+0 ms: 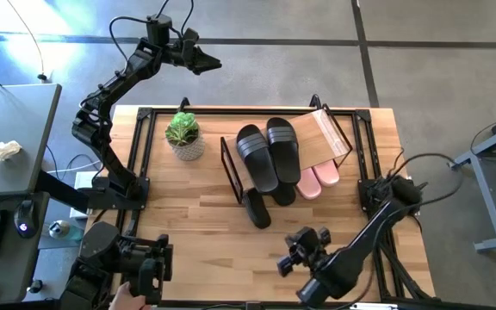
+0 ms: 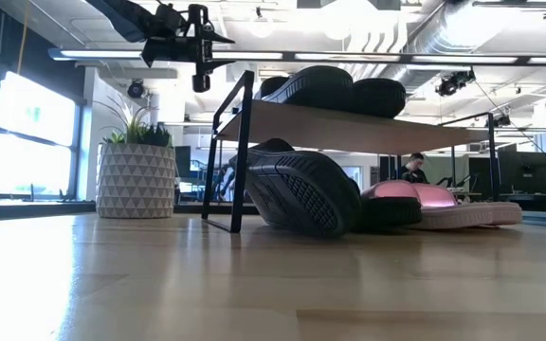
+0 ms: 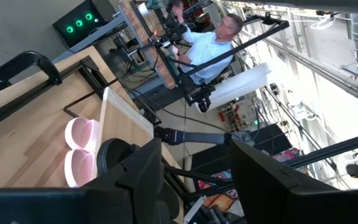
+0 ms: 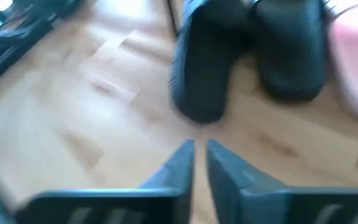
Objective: Pick and place slides into the shelf
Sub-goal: Put the black slipper under the shelf
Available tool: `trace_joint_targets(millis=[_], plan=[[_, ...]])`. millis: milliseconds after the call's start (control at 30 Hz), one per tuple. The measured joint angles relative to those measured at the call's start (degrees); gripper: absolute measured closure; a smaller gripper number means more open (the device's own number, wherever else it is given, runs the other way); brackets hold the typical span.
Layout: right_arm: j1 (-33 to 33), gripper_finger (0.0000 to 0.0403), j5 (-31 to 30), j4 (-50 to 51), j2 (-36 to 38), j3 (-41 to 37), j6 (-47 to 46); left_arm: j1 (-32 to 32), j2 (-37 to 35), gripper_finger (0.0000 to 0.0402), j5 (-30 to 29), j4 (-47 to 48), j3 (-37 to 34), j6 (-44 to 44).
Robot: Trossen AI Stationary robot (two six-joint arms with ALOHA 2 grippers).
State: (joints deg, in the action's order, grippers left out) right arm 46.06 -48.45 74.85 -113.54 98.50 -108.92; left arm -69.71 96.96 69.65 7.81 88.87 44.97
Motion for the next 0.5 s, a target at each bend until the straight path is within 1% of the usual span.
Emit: trace_joint_targets(millis=[33, 67, 167, 267, 333, 500], plan=[[0.07, 0.0385, 1.83, -1.69, 1.14, 0.00, 1.46, 0.00, 0.00, 0.0227, -0.03, 0.01, -0.01, -0.36], [0.04, 0.0393, 3.65, -3.29, 2.20, 0.00, 3.06, 0.00, -0.01, 0.0227, -0.04, 0.00, 0.00, -0.95], [-0.33, 0.0396, 8.32, -8.57, 4.39, 0.00, 7.53, 0.00, -0.01, 0.0227, -0.02, 0.00, 0.01, -1.76], [-1.66, 0.0401, 14.35, -14.04, 5.35, 0.00, 13.87, 0.00, -0.01, 0.0227, 0.25, 0.00, 0.01, -2.62], [-3.09, 0.0402, 17.34, -18.15, 5.42, 0.00, 19.13, 0.00, -0.01, 0.0227, 0.78, 0.02, -0.01, -2.81], [-8.48, 0.0403, 28.71, -27.63, 5.42, 0.00, 35.39, 0.00, -0.01, 0.0227, 2.97, 0.02, -0.01, -2.95]])
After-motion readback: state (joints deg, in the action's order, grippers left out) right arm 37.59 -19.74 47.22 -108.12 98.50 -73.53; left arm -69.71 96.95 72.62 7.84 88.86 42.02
